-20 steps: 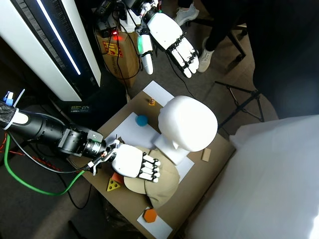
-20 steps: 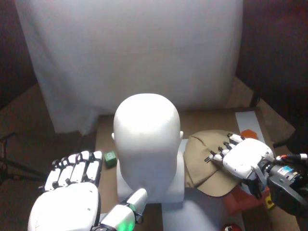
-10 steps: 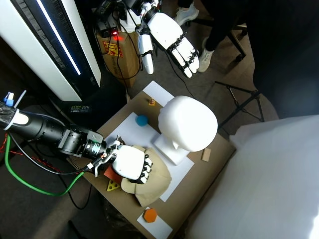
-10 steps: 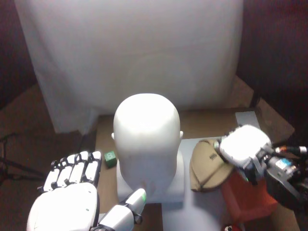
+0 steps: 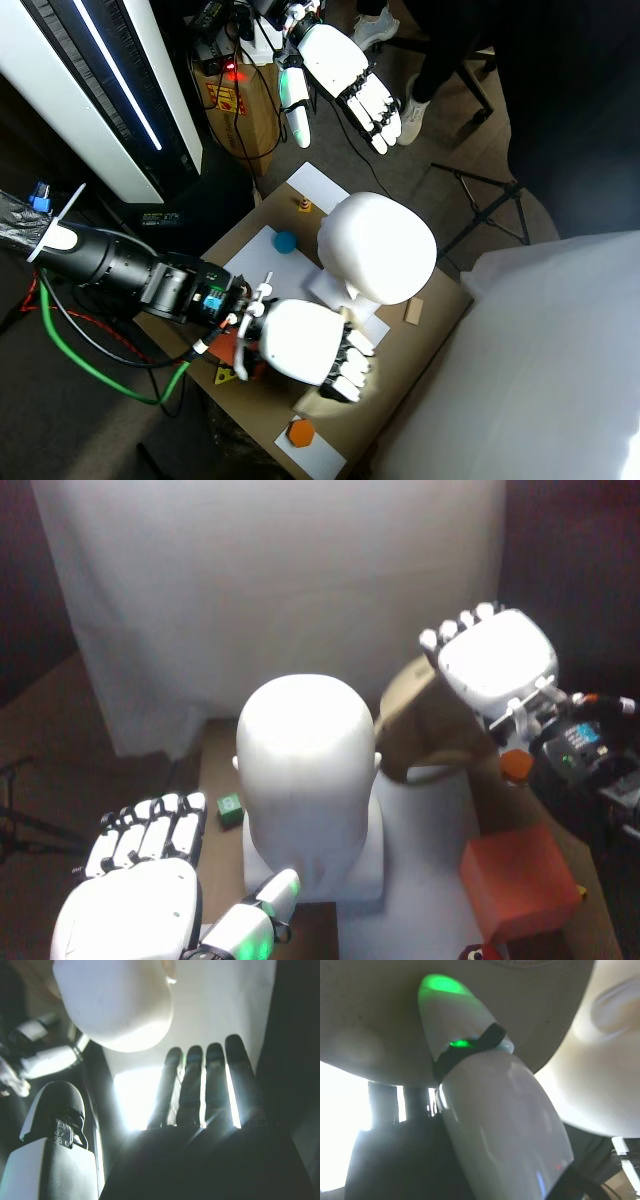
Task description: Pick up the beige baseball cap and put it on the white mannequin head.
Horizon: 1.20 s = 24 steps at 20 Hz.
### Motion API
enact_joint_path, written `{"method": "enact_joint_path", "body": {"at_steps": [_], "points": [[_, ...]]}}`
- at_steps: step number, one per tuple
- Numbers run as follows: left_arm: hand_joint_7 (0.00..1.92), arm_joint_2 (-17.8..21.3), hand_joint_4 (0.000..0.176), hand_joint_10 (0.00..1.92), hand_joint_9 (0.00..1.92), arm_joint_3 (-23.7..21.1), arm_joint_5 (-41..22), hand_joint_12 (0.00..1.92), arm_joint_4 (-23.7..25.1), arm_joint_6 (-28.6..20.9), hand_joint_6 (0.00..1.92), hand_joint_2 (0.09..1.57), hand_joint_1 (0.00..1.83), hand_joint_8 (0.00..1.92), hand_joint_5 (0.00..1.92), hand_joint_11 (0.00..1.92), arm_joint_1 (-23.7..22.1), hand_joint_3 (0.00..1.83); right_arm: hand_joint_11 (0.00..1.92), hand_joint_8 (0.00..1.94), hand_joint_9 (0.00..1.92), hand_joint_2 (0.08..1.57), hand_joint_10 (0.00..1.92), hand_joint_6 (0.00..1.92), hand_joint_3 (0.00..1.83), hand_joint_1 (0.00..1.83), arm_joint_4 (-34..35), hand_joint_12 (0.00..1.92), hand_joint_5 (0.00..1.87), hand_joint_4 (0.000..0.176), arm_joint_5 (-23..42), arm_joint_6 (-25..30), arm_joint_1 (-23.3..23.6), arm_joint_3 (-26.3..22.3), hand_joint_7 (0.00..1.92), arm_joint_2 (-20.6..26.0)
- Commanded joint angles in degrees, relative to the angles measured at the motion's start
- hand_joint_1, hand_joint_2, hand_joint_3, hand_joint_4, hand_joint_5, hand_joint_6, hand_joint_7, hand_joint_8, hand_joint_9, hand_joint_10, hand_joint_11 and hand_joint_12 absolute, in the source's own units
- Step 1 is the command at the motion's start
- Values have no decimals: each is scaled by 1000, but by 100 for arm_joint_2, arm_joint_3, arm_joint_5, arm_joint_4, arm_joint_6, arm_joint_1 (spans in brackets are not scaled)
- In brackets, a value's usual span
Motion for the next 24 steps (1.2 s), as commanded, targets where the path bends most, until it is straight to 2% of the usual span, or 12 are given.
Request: {"method": "enact_joint_path", "body": {"at_steps": [1,5,9,13,14,18,21,24], "points": [[60,43,0,0,44,2,-503,371,394,-61,1,1105,0,2,90,0,-15,1,734,1250,718,1220,1470,1280,0,1467,-184,1843,628,0,1139,-36,105,31,758,46],[62,91,0,1,47,-14,-525,372,433,-98,2,1104,0,2,92,0,21,1,726,1254,724,1220,1464,1282,0,1468,-711,1850,631,0,2550,-350,346,-156,753,57],[63,129,0,1,48,-71,-607,373,559,-263,2,1104,0,2,93,0,104,1,716,1257,729,1220,1460,1283,0,1467,-1245,1856,635,0,3361,-946,686,-641,747,105],[60,238,0,1,49,-204,-615,359,703,-295,1,1109,0,0,93,0,230,2,718,1260,728,1221,1461,1290,0,1467,-1520,1854,635,0,3670,-1054,812,-1023,742,49],[59,322,0,1,49,-271,-588,356,692,-729,1,1109,0,0,93,0,388,2,718,1260,728,1221,1462,1290,0,1467,-1747,1855,635,0,3420,-1163,733,-1263,741,-1],[63,350,0,1,50,-278,-590,354,785,-742,1,1110,0,2,93,0,426,2,717,1256,728,1221,1459,1298,0,1467,-2106,1852,638,0,3553,-1501,552,-1483,741,-22],[65,349,0,1,52,-287,-609,378,790,-742,1,1110,0,1,94,0,425,1,719,1263,727,1221,1462,1291,0,1467,-2120,1852,635,0,3289,-1627,349,-1826,740,46],[65,350,0,1,52,-277,-609,380,742,-792,1,1110,0,1,94,0,418,1,718,1266,726,1222,1464,1292,0,1466,-2363,1853,633,0,3468,-1955,184,-1960,739,25]]}}
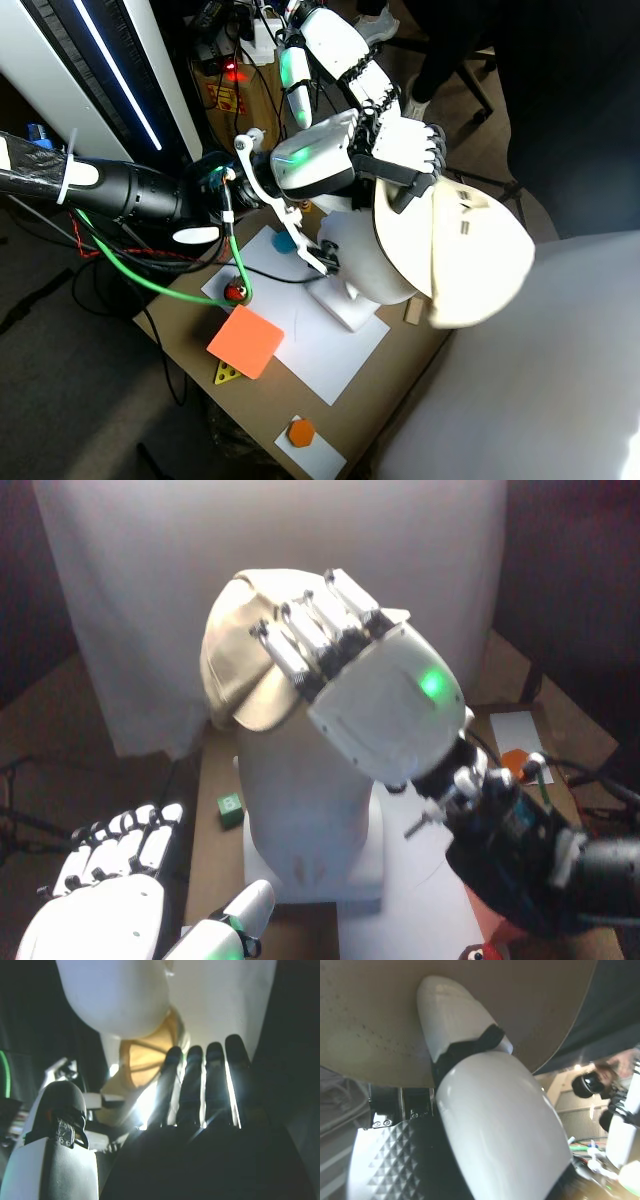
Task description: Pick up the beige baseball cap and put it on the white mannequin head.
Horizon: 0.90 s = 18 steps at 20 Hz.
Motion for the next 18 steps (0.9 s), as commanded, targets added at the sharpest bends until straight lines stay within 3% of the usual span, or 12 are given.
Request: {"method": "enact_joint_path", "body": {"at_steps": [1,2,6,8,10,12,17,18], "points": [[65,6,0,1,52,12,-535,380,384,-68,1,1110,0,1,94,0,-27,1,716,1300,747,1234,1559,1352,2,1364,-170,1761,639,0,846,-188,-9,-129,752,33],[65,10,0,0,51,16,-535,381,383,-68,0,1110,0,1,94,0,-27,1,715,1279,726,1226,1489,1310,2,1445,-171,1840,630,0,945,-304,-60,-242,737,51],[65,19,0,0,50,58,-549,381,473,-92,0,1110,0,1,94,0,-23,1,715,1261,723,1224,1472,1309,0,1465,55,1856,635,0,1043,-974,-370,-802,729,165],[64,21,0,0,49,66,-549,380,438,-97,0,1110,0,0,93,0,-23,1,715,1260,723,1224,1471,1310,0,1465,153,1855,636,0,1100,-1062,-484,-990,729,208],[68,26,0,0,48,68,-549,376,395,-124,0,1111,0,2,94,0,-14,1,713,1304,751,1238,1584,1370,3,1342,261,1744,646,0,1065,-1154,-592,-1170,746,239],[68,37,0,0,49,66,-549,375,401,-143,0,1112,0,2,94,0,6,1,715,1266,732,1223,1462,1305,0,1465,159,1855,638,0,931,-1166,-704,-1253,725,248],[70,35,0,0,49,67,-495,376,398,-213,1,1113,0,2,95,0,30,1,722,1257,728,1222,1464,1312,0,1466,122,1849,633,0,1003,-1300,-1004,-1451,730,169],[69,35,0,0,49,70,-495,375,397,-213,0,1113,0,1,95,0,33,1,725,1286,749,1234,1560,1367,2,1363,206,1757,644,0,987,-1333,-1038,-1533,746,171]]}}
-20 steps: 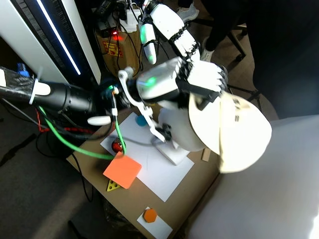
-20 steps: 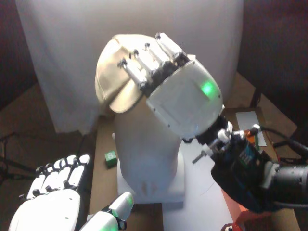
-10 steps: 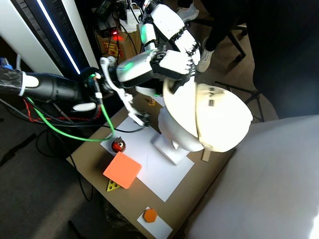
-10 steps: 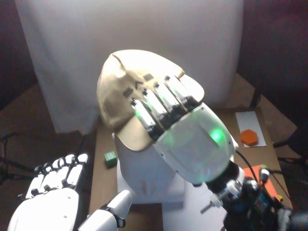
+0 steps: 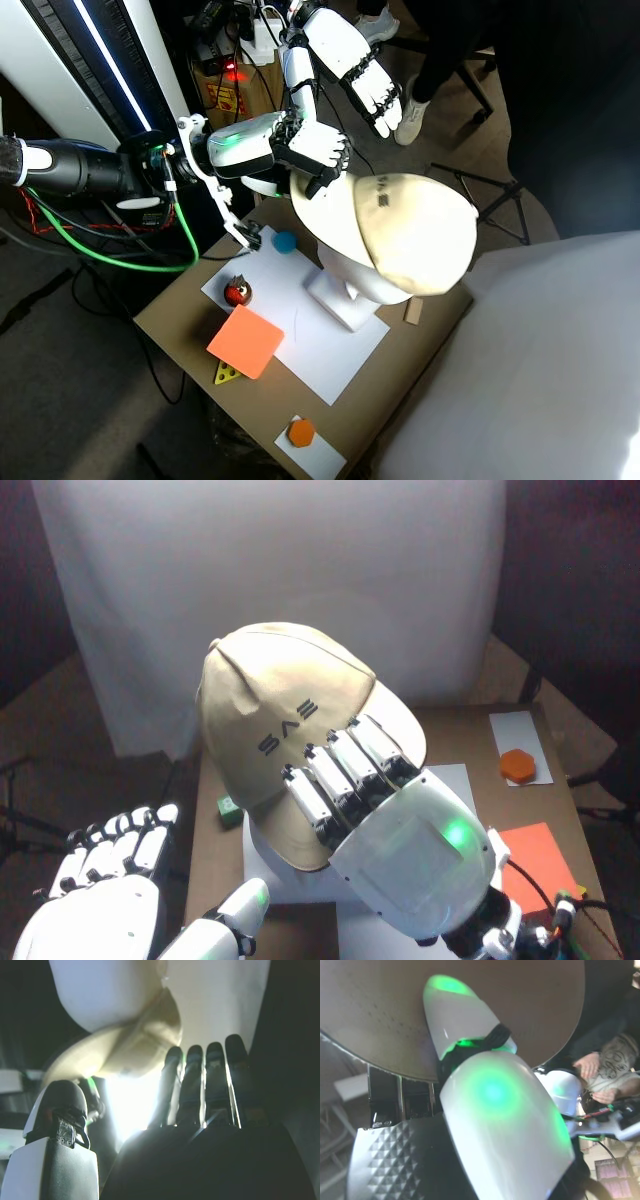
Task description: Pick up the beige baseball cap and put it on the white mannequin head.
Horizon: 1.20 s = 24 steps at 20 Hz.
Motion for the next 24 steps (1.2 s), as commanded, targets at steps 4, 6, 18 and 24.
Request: {"method": "enact_joint_path", "body": {"at_steps": [4,6,18,24], "points": [[70,28,0,0,48,43,-452,373,357,-110,0,1113,0,1,95,0,-1,1,726,1295,755,1238,1584,1382,2,1337,861,1727,645,0,650,-104,34,-116,750,-27],[70,23,0,0,48,68,-421,368,344,-211,0,1113,0,1,95,0,0,1,727,1297,754,1239,1585,1383,2,1337,1199,1724,644,0,612,59,79,-28,748,-37],[71,-3,0,0,37,62,-385,341,185,-446,0,1117,0,0,96,0,23,1,732,1296,748,1234,1563,1352,2,1363,621,1748,639,0,442,-532,-211,-672,752,-15],[71,-3,0,0,36,64,-385,356,169,-509,0,1118,0,0,96,0,54,1,735,1310,756,1239,1585,1370,2,1338,1583,1721,637,0,636,-494,-212,-720,750,-15]]}}
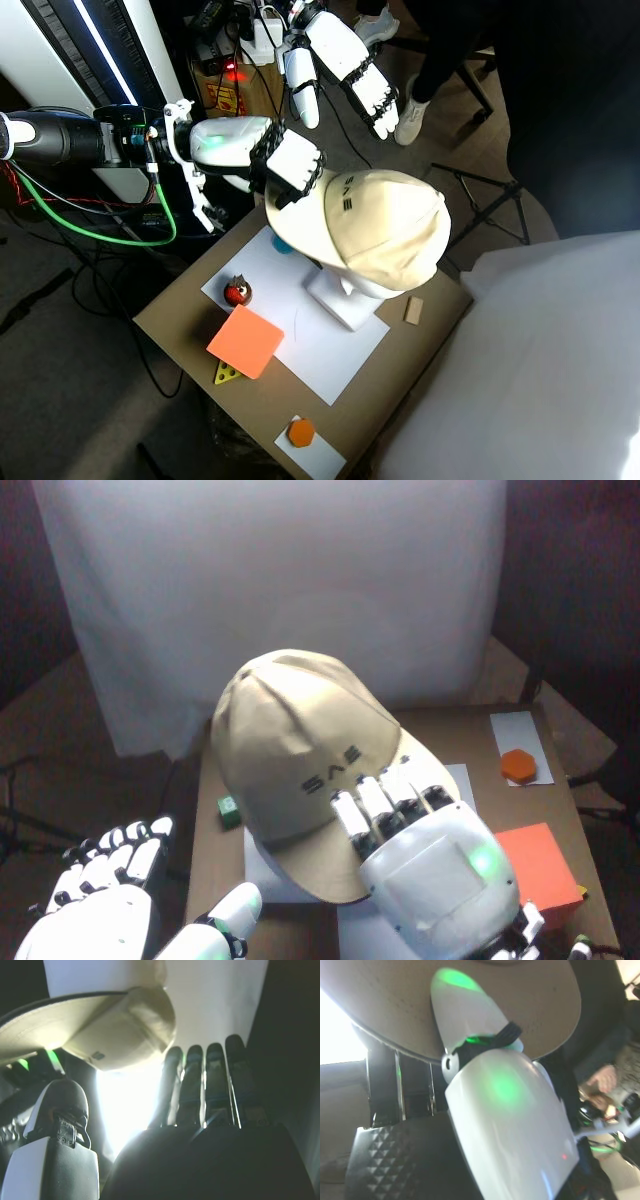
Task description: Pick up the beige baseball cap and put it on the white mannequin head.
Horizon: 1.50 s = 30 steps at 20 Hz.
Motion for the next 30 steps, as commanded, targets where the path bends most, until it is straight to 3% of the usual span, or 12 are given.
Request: {"method": "enact_joint_path", "body": {"at_steps": [1,11,15,16,18,25,29,30], "points": [[71,-1,0,0,36,22,-548,356,368,-46,0,1118,0,0,96,0,-20,1,737,1310,755,1240,1585,1370,2,1337,-262,1721,636,0,543,0,63,38,750,15],[72,-3,0,2,40,32,-547,365,359,-46,0,1124,0,0,96,0,-20,2,765,1310,764,1240,1579,1380,0,1337,122,1700,640,0,-247,246,84,181,739,17],[72,-6,0,2,42,27,-547,370,323,-92,0,1125,0,0,96,0,-20,2,759,1310,765,1240,1578,1379,0,1337,122,1700,641,0,-233,241,90,181,740,17],[72,-8,0,2,42,27,-547,371,326,-92,0,1125,0,0,96,0,-23,2,742,1277,738,1226,1487,1321,0,1440,122,1810,632,0,-231,241,90,180,725,17],[72,-14,0,2,42,29,-545,372,356,-5,0,1125,0,0,96,0,-40,2,744,1308,765,1237,1573,1374,3,1342,120,1727,642,0,-237,241,83,172,740,18],[60,-42,0,0,38,36,-467,357,440,191,0,1138,0,1,93,0,-94,4,773,1296,780,1237,1543,1405,0,1337,-26,1690,639,0,-221,196,17,65,742,50],[62,-88,0,1,41,122,-381,413,549,185,0,1139,0,1,92,0,-148,2,555,1351,678,1278,1646,1506,3,1317,-52,1693,535,0,-185,47,-33,-43,695,62],[62,-93,0,1,41,126,-381,414,548,199,0,1139,0,1,92,0,-172,2,429,945,474,1224,1215,1003,0,1177,-73,1651,458,0,-187,39,-73,-86,567,80]]}}
